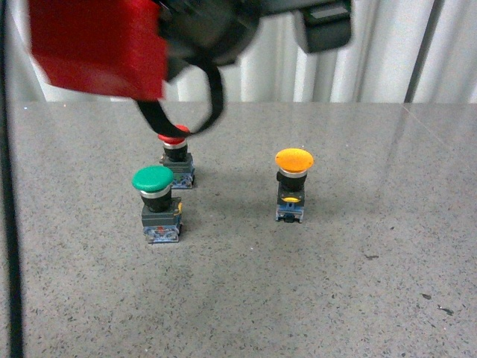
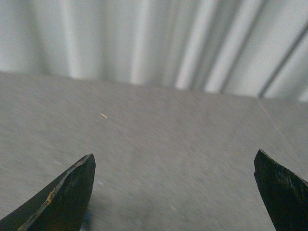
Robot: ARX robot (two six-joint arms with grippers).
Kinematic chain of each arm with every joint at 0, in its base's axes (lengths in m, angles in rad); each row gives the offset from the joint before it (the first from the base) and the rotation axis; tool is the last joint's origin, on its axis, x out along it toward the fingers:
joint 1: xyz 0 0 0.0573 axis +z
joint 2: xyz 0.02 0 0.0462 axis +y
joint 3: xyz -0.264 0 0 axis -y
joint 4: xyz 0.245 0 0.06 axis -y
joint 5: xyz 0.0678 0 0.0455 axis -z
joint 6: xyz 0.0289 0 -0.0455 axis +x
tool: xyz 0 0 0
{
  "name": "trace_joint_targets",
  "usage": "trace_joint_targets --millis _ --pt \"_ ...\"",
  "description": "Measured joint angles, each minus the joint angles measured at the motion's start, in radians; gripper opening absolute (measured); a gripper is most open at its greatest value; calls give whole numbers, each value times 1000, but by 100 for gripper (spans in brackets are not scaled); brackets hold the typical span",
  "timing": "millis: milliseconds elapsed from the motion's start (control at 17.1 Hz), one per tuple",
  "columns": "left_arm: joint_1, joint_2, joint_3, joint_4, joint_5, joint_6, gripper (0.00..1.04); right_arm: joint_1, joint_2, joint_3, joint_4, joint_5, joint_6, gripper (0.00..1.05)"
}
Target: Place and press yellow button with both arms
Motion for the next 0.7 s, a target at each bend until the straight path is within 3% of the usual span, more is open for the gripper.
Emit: trace_joint_targets --millis 117,410,527,703 --pt "82 -185 -127 68 -127 227 98 0 0 0 0 0 0 98" --pt "138 -442 -322 167 -162 427 98 0 0 0 0 0 0 98" --pt "234 -693 -498 16 50 363 77 0 0 0 0 0 0 98" --pt "341 -893 -699 47 192 300 43 0 0 0 0 -1 0 98"
